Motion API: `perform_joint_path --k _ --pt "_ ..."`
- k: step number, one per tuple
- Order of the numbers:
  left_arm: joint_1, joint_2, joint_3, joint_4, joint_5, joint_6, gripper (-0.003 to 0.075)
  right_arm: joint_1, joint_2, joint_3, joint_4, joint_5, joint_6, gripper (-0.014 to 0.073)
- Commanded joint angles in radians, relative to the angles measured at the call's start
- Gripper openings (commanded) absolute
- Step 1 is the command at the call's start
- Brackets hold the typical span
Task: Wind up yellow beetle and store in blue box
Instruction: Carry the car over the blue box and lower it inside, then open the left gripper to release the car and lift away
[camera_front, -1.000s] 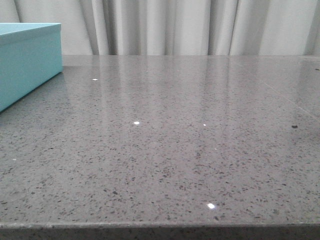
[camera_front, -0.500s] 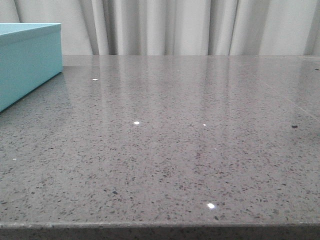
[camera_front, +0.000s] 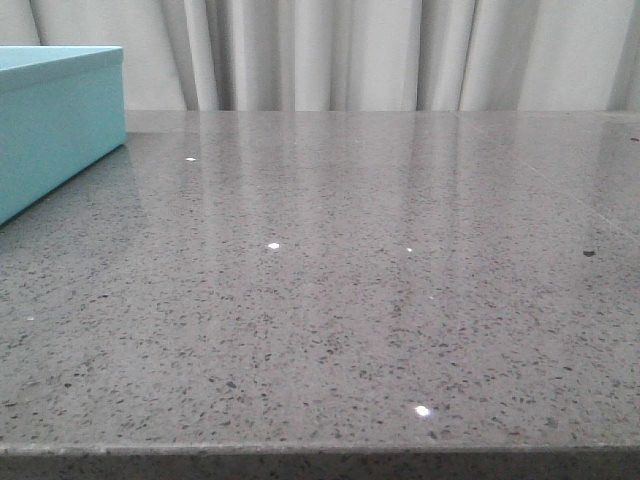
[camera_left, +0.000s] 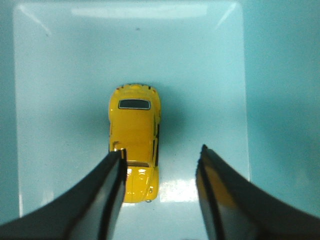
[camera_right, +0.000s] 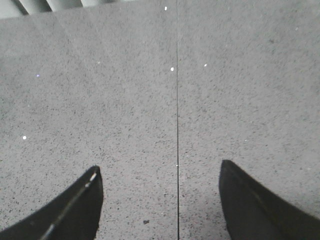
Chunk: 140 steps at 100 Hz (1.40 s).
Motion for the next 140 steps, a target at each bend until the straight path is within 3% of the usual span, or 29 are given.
perform_joint_path --k 1,16,28,40,56,86,117,140 --pt "0.001 -0.112 -0.021 -0.022 -0.057 0.015 0.0171 0.003 -0.034 -0.023 -0.051 -0.064 -0.007 0.0468" --pt "0.001 -0.225 0.038 -0.053 -0.099 0.044 -0.002 0.003 -0.083 -0.023 -0.089 -0.061 -0.007 0.029" --pt "0.001 -0.344 0.141 -0.073 -0.143 0.047 -0.0018 0.003 -0.113 -0.023 -0.095 -0.053 -0.008 0.0076" --pt "0.001 -0.478 0.27 -0.091 -0.207 0.054 -0.0018 0.003 -0.136 -0.023 -0.108 -0.053 -0.037 -0.0076" --pt "0.001 -0.698 0.493 -0.14 -0.347 0.085 -0.0018 0.003 -0.17 0.002 -0.124 -0.078 -0.067 -0.0066" --pt "0.001 -1.092 0.869 -0.145 -0.572 0.099 -0.0018 0.003 -0.292 0.19 -0.129 -0.245 -0.067 -0.0067" --pt "0.001 -1.396 1.148 -0.149 -0.624 0.099 -0.0019 0.003 -0.482 0.371 -0.13 -0.324 -0.067 -0.0067" --pt "0.001 -1.545 1.246 -0.149 -0.62 0.099 -0.0018 0.003 -0.61 0.433 -0.13 -0.315 -0.067 -0.0067"
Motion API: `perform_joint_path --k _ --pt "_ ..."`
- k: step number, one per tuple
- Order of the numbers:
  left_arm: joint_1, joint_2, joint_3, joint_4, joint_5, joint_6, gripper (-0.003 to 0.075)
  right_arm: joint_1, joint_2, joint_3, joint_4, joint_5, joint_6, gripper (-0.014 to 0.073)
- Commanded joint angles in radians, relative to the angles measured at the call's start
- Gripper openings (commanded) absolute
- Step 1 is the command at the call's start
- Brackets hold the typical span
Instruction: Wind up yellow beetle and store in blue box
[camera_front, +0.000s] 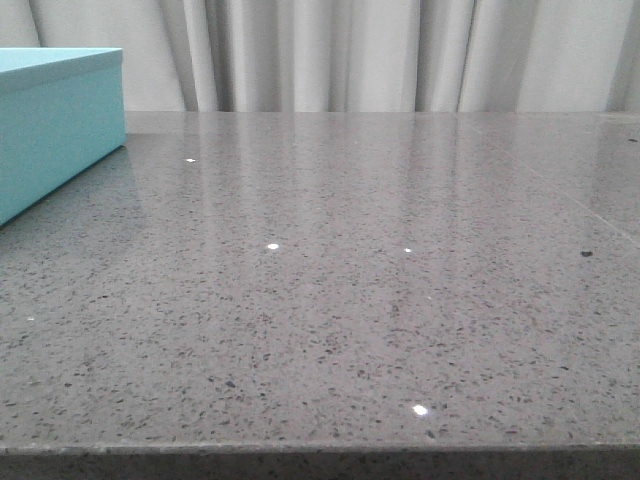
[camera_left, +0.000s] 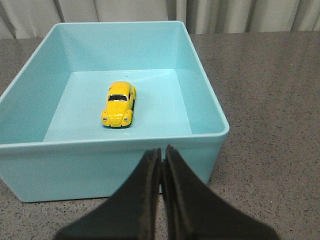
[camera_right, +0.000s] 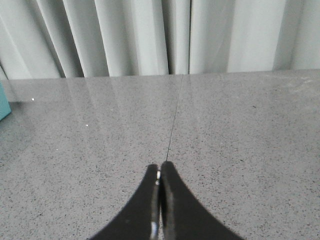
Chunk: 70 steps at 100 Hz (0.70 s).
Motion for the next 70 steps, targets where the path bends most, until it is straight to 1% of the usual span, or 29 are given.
perform_joint_path --k 1,11,70 --pt "0.001 -0.032 -0.004 -0.021 -0.08 -0.001 -0.0018 0.003 -0.023 -0.012 -0.029 -0.077 -0.011 -0.0067" --pt "0.001 -0.043 0.003 -0.042 -0.076 -0.001 -0.0018 0.003 -0.033 -0.012 -0.028 -0.07 -0.011 -0.0067" --pt "0.001 -0.043 0.003 -0.042 -0.076 -0.001 -0.0018 0.003 -0.033 -0.011 -0.028 -0.07 -0.011 -0.0067"
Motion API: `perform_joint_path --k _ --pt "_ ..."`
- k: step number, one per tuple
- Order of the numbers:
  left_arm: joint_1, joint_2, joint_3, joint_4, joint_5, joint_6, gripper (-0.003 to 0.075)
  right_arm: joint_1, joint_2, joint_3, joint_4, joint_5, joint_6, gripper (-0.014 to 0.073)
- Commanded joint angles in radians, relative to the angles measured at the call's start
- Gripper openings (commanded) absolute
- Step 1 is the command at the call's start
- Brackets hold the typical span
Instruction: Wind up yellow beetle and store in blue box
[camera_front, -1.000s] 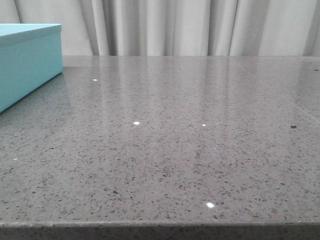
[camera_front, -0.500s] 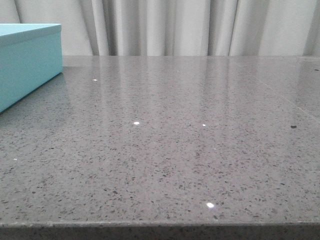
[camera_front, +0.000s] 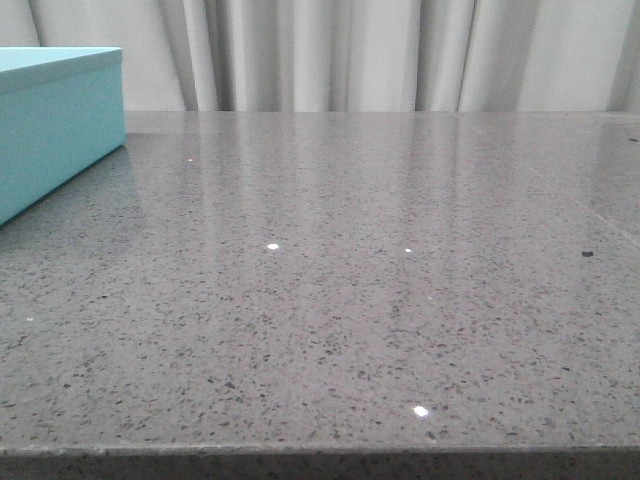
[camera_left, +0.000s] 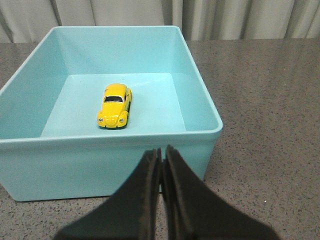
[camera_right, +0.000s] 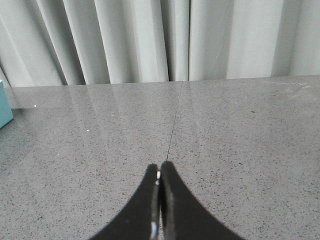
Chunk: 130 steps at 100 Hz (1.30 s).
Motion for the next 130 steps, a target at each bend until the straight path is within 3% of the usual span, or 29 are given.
perform_joint_path --k 1,15,25,34,56,76,92,130 --pt "0.001 0.012 -0.026 -0.023 -0.076 -0.001 -0.0018 0.003 0.012 -0.025 -0.028 -0.072 -0.01 -0.0067" --pt "0.003 0.012 -0.026 -0.021 -0.076 -0.001 -0.0019 0.003 0.012 -0.025 -0.028 -0.072 -0.01 -0.0067" --pt "0.0 0.009 -0.016 0.078 -0.099 -0.016 -0.0018 0.003 0.012 -0.025 -0.028 -0.072 -0.01 -0.0067" --pt "-0.024 -0.005 0.022 0.093 -0.19 -0.037 -0.0018 0.003 0.012 -0.025 -0.028 -0.072 -0.01 -0.0067" --pt "-0.08 -0.059 0.221 0.171 -0.574 -0.072 -0.0018 0.003 0.012 -0.025 -0.028 -0.072 -0.01 -0.0067" --pt "-0.08 -0.148 0.403 0.221 -0.705 -0.17 -0.0018 0.003 0.012 -0.025 -0.028 -0.072 -0.01 -0.0067" --pt "-0.076 -0.213 0.532 0.217 -0.739 -0.201 -0.0018 0.003 0.012 -0.025 -0.028 -0.072 -0.01 -0.0067" --pt "-0.076 -0.211 0.532 0.217 -0.706 -0.209 -0.0018 0.003 0.016 -0.025 -0.028 -0.075 -0.01 -0.0067"
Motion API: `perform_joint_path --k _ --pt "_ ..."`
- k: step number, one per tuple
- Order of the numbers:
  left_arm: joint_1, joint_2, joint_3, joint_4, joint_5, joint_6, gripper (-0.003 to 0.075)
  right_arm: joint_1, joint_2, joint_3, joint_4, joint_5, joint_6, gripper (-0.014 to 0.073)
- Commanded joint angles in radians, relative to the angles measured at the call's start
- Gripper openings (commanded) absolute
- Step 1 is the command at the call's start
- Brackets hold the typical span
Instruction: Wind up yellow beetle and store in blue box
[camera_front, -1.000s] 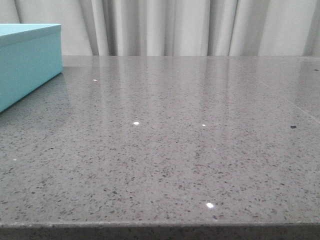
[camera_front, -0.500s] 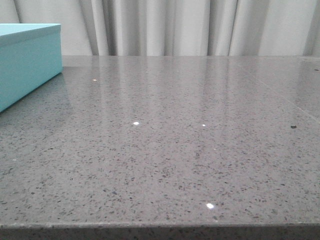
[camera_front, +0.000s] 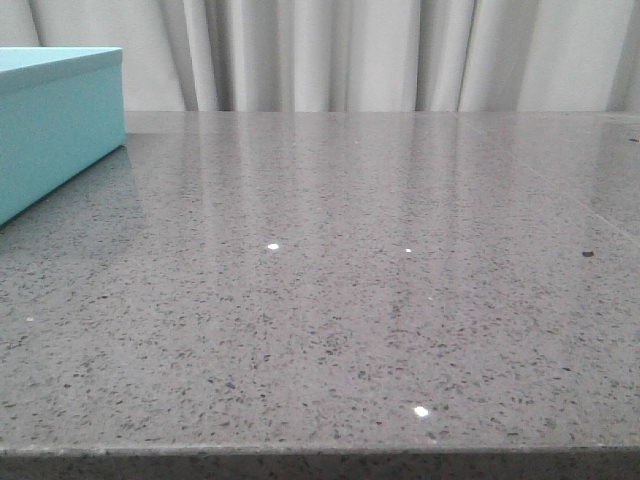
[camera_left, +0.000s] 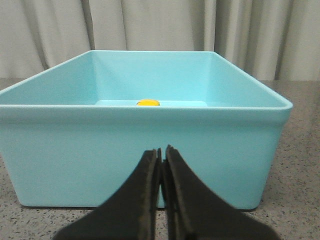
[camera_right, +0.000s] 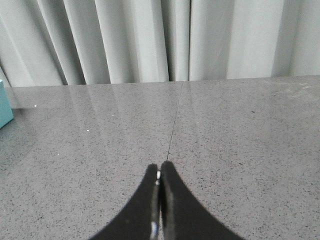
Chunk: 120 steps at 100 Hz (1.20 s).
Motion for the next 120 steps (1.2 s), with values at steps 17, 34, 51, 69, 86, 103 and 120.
perform_joint_path --k 17,34,51,69,86,103,120 --pt "-0.003 -0.032 0.021 0.0 -0.083 -0.014 -0.0018 0.003 0.016 -0.025 -0.026 -0.075 -0.009 -0.0067" --pt "-0.003 -0.032 0.021 0.0 -0.083 -0.014 -0.0018 0.003 0.016 -0.025 -0.026 -0.075 -0.009 -0.0067" --pt "-0.003 -0.032 0.021 0.0 -0.083 -0.014 -0.0018 0.003 0.016 -0.025 -0.026 -0.075 -0.009 -0.0067" --pt "-0.003 -0.032 0.021 0.0 -0.083 -0.014 -0.0018 0.003 0.016 -0.025 -0.026 -0.075 -0.009 -0.0067" --pt "-0.003 -0.032 0.021 0.0 -0.083 -0.014 -0.0018 0.003 0.016 0.001 -0.047 -0.097 -0.009 -0.0067" --pt "-0.003 -0.032 0.021 0.0 -0.083 -0.014 -0.0018 -0.027 0.016 0.076 -0.055 -0.238 -0.009 -0.0067" --pt "-0.003 -0.032 0.021 0.0 -0.083 -0.014 -0.0018 -0.121 0.007 0.211 0.035 -0.533 -0.101 -0.0067"
